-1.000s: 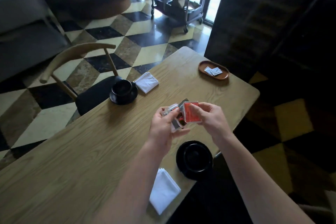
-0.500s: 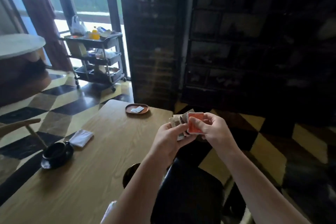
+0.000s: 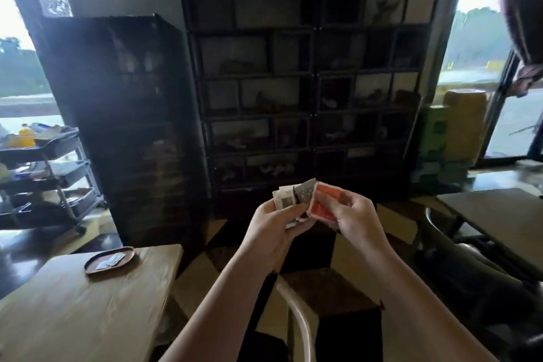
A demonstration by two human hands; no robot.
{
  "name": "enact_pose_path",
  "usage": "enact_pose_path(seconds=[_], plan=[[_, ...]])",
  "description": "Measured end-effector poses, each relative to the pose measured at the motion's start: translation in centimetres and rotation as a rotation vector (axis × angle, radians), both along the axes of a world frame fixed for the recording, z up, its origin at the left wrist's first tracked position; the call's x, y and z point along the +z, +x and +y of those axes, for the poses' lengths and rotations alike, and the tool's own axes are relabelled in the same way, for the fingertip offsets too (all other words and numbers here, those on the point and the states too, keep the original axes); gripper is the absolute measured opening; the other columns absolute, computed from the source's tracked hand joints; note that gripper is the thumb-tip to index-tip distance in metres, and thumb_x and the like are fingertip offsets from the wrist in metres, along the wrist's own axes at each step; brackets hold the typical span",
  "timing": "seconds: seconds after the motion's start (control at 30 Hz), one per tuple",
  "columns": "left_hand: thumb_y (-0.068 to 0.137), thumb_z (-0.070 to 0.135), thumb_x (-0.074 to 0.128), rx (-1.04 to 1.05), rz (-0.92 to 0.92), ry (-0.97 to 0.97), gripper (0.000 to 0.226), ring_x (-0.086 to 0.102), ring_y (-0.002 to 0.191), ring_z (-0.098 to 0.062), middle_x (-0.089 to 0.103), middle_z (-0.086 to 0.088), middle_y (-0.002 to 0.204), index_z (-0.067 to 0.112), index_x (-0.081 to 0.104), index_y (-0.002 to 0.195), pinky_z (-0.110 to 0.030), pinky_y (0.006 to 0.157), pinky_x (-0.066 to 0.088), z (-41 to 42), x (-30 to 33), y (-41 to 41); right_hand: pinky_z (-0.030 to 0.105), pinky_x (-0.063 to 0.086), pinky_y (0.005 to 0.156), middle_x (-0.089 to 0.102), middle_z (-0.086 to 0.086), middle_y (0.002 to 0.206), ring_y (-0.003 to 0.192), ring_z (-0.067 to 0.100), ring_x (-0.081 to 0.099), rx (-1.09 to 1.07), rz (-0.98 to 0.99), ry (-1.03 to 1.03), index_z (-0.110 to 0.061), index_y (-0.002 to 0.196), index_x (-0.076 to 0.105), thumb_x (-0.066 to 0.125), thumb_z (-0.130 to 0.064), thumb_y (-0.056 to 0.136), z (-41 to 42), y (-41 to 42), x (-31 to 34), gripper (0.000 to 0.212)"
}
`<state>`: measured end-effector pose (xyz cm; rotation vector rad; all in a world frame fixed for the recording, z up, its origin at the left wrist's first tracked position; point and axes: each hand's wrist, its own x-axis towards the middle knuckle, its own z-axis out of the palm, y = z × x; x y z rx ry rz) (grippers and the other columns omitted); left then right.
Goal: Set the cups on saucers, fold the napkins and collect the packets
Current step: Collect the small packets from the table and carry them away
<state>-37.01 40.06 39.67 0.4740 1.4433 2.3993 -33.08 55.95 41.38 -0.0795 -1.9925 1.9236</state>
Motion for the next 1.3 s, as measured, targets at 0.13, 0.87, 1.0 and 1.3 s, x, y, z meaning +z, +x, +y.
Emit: enact_pose_path(seconds=[0.13, 0.87, 1.0, 1.3], plan=[[0.087, 0.011, 0.071, 0.010, 0.077, -0.050, 0.022, 0.071, 0.105, -0.030, 0.073, -0.019, 0.111, 0.007, 0.075, 0.109, -0.034, 0.084, 0.058, 7.8, 2.0, -1.7, 0.017, 0.057, 0.061, 0.080, -0.006, 0.088, 0.080, 0.008, 0.076, -0.016, 0.023, 0.042, -0.024, 0.099, 0.074, 0.070, -0.038, 0.092, 7.9, -1.5, 1.6, 0.017], [0.094, 0.005, 0.060, 0.173, 0.258, 0.003, 0.021, 0.066, 0.113, -0.033, 0.069, -0.023, 0.119, -0.001, 0.072, 0.110, -0.035, 0.087, 0.058, 24.0, 11.2, -21.7, 0.032, 0.057, 0.066, 0.077, -0.001, 0.083, 0.078, 0.020, 0.073, 0.200, 0.297, 0.108, -0.030, 0.086, 0.075, 0.068, -0.040, 0.093, 24.9, -26.0, 8.6, 0.014], [0.093, 0.011, 0.059, 0.316, 0.257, 0.010, 0.021, 0.069, 0.109, -0.031, 0.072, -0.019, 0.115, 0.008, 0.076, 0.106, -0.037, 0.085, 0.058, 22.3, 9.8, -28.9, 0.021, 0.055, 0.057, 0.076, -0.009, 0.084, 0.073, 0.007, 0.073, 0.269, 0.311, 0.161, -0.031, 0.092, 0.072, 0.065, -0.042, 0.095, 22.6, -34.3, 7.7, 0.014], [0.092, 0.013, 0.066, 0.585, 0.287, -0.023, 0.029, 0.067, 0.113, -0.032, 0.070, -0.018, 0.120, 0.010, 0.069, 0.121, -0.036, 0.090, 0.057, 18.0, 6.3, -42.8, 0.029, 0.059, 0.067, 0.078, -0.004, 0.093, 0.082, 0.014, 0.075, 0.506, 0.224, 0.064, -0.034, 0.096, 0.072, 0.066, -0.048, 0.092, 15.7, -51.6, 4.8, 0.015]])
